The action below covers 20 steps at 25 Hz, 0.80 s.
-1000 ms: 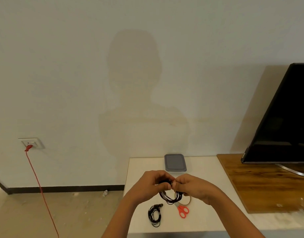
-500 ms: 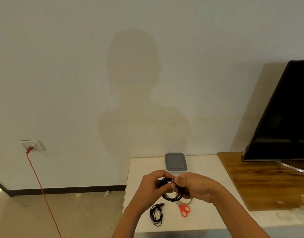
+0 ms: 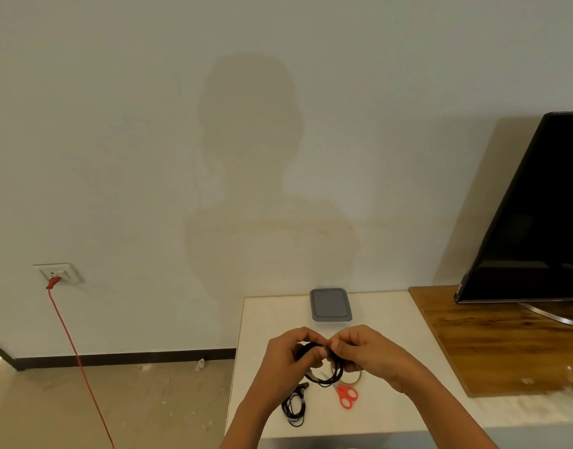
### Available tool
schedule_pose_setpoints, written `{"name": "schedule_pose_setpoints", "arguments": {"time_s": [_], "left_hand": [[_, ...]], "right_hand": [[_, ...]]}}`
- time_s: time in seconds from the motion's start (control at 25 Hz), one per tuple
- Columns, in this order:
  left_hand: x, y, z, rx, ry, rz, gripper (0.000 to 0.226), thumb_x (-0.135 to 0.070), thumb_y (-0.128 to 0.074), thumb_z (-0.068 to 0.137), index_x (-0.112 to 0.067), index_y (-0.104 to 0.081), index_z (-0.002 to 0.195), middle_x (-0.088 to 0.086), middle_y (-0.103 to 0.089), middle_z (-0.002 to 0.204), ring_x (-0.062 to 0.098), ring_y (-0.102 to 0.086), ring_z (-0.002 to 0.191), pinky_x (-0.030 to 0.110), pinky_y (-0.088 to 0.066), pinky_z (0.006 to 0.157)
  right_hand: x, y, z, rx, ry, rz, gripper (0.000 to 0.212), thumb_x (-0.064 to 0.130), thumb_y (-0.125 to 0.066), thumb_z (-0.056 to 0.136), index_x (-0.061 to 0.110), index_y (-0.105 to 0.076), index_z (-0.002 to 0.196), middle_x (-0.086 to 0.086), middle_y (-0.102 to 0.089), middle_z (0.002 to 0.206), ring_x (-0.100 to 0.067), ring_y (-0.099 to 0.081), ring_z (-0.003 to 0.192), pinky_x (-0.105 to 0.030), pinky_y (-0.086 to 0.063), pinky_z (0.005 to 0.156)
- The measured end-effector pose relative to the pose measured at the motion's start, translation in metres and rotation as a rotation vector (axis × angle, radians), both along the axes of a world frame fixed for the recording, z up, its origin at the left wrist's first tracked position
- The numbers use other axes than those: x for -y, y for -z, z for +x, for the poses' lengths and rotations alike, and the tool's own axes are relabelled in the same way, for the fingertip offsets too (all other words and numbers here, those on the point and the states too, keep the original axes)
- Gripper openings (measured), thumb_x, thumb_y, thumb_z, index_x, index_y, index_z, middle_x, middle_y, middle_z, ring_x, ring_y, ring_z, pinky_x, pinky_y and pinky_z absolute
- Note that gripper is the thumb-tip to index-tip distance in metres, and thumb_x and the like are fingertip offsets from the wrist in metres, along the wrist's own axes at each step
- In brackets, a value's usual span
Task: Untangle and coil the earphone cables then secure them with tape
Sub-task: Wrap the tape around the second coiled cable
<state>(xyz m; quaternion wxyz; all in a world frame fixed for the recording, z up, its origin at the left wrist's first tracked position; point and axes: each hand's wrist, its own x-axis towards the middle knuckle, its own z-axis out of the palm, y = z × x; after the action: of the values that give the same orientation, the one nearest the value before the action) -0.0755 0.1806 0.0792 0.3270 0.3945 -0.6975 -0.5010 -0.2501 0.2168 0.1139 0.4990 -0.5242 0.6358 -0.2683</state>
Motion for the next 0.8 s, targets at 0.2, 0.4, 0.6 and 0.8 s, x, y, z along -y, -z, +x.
{"name": "schedule_pose_setpoints", "arguments": {"time_s": [0.2, 0.4, 0.6, 0.8], "left_hand": [[0.002, 0.007, 0.001, -0.006, -0.049, 0.032, 0.009, -0.015, -0.066, 0.088, -0.022, -0.07, 0.089, -0.007, -0.072, 0.076, 0.012, -0.07, 0.07, 0.026, -0.057, 0.066], [0.001, 0.005, 0.003, -0.019, -0.047, 0.058, 0.008, -0.016, -0.065, 0.089, -0.02, -0.071, 0.093, -0.003, -0.074, 0.083, 0.012, -0.071, 0.071, 0.021, -0.054, 0.066], [0.0, 0.004, 0.002, -0.058, -0.043, 0.063, 0.011, -0.013, -0.065, 0.089, -0.017, -0.073, 0.095, -0.001, -0.076, 0.083, 0.015, -0.073, 0.076, 0.024, -0.056, 0.071], [-0.004, 0.002, -0.002, -0.053, -0.072, 0.042, 0.01, -0.015, -0.069, 0.086, -0.021, -0.073, 0.093, -0.004, -0.075, 0.079, 0.015, -0.073, 0.072, 0.023, -0.057, 0.07]], "right_hand": [[-0.012, 0.01, 0.008, -0.016, 0.091, -0.289, 0.025, 0.021, -0.075, 0.078, 0.037, -0.068, 0.096, 0.015, -0.073, 0.091, -0.002, -0.069, 0.087, -0.014, -0.053, 0.072], [-0.012, 0.017, 0.009, -0.163, 0.081, -0.57, 0.027, 0.022, -0.075, 0.078, 0.048, -0.069, 0.081, 0.03, -0.069, 0.082, 0.001, -0.067, 0.085, -0.009, -0.051, 0.075], [-0.009, 0.017, 0.008, -0.246, 0.094, -0.622, 0.025, 0.026, -0.068, 0.084, 0.048, -0.058, 0.077, 0.029, -0.064, 0.074, 0.004, -0.06, 0.092, -0.006, -0.047, 0.074], [-0.008, 0.017, 0.008, -0.282, 0.087, -0.61, 0.027, 0.025, -0.063, 0.089, 0.047, -0.052, 0.077, 0.026, -0.058, 0.078, 0.006, -0.054, 0.096, -0.004, -0.045, 0.073]]}}
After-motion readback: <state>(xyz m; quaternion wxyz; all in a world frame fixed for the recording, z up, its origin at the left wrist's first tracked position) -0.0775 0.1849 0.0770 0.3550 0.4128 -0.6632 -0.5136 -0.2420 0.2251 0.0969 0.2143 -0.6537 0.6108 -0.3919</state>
